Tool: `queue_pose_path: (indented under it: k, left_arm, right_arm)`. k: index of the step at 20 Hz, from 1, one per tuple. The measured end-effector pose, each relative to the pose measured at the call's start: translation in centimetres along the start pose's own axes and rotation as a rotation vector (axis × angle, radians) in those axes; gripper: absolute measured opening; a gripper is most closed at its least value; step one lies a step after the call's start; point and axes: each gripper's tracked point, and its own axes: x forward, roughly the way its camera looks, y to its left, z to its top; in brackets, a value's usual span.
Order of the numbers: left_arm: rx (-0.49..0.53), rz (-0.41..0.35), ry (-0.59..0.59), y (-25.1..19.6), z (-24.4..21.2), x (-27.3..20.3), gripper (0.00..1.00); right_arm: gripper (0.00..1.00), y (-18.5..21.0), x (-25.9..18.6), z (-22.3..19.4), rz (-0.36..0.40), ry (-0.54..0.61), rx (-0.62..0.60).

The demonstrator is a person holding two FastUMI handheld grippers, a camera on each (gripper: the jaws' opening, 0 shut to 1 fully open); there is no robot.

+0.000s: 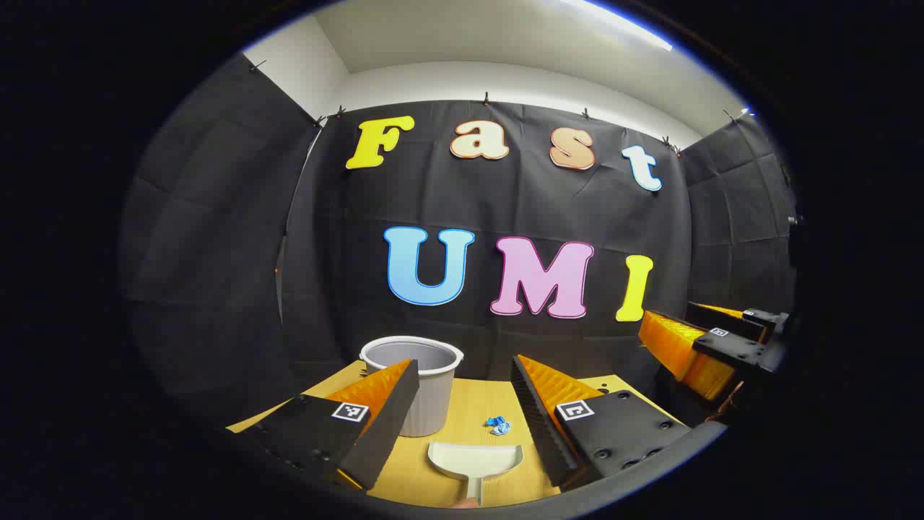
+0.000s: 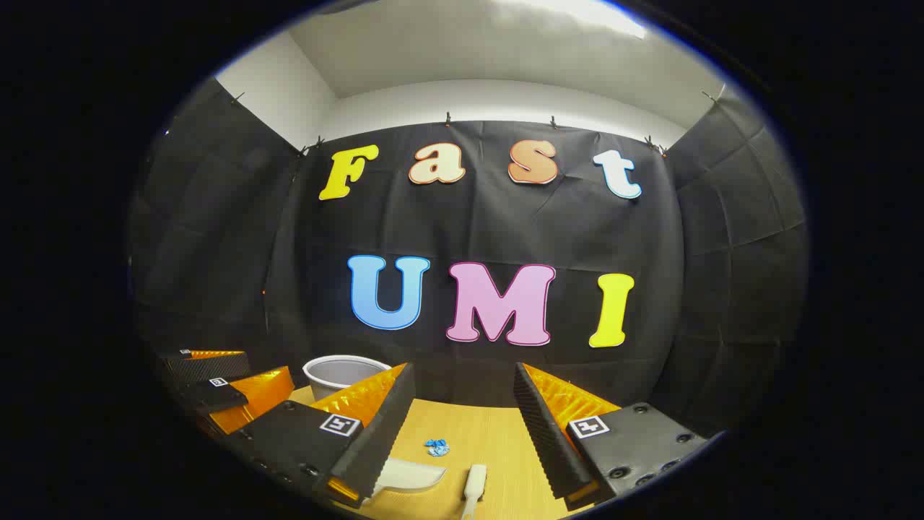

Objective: Pick up the small broom and dustpan from the desktop, sweep the trash into the dustpan with the broom, and then empty the trash into the garbage bin.

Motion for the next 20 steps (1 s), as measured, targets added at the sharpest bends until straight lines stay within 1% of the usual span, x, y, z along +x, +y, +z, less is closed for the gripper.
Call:
queue_pose_path:
  k: [2, 3, 5, 6, 9, 13, 14, 15, 20]
  left_arm:
    - [0.004, -0.007, 0.002, -0.2, 0.0, 0.1, 0.77]
    - [0.007, -0.011, 0.0, -0.2, 0.0, 0.1, 0.77]
    - [0.014, -0.022, 0.0, -0.4, 0.1, 0.0, 0.77]
    - [0.02, -0.026, 0.0, -0.5, 0.0, 0.2, 0.77]
    - [0.056, -0.023, 0.004, -0.7, -0.1, 0.7, 0.77]
    - [0.064, -0.05, -0.003, -1.5, 0.1, 0.9, 0.77]
    - [0.066, -0.054, -0.002, -1.6, 0.0, 1.0, 0.77]
    - [0.066, -0.058, -0.001, -1.8, 0.0, 1.0, 0.77]
    - [0.062, -0.066, 0.004, -2.2, -0.2, 1.1, 0.77]
  right_arm:
    - [0.87, -0.4, -0.1, 0.0, -0.012, -0.002, 0.003]
    - [0.89, -0.5, 0.0, 0.0, -0.017, -0.001, 0.004]
    - [0.87, -0.9, -0.1, -0.1, -0.028, 0.002, 0.006]
    - [0.89, -1.0, 0.0, -0.3, -0.032, 0.004, 0.008]
    - [0.87, -1.3, 0.0, -0.5, -0.04, 0.014, 0.009]
    - [0.87, -1.9, -0.1, -0.5, -0.054, 0.011, 0.014]
    - [0.89, -2.0, 0.0, -0.4, -0.057, 0.011, 0.016]
    - [0.87, -2.2, 0.0, -0.5, -0.061, 0.011, 0.018]
    - [0.87, -2.6, 0.0, -0.3, -0.069, 0.01, 0.017]
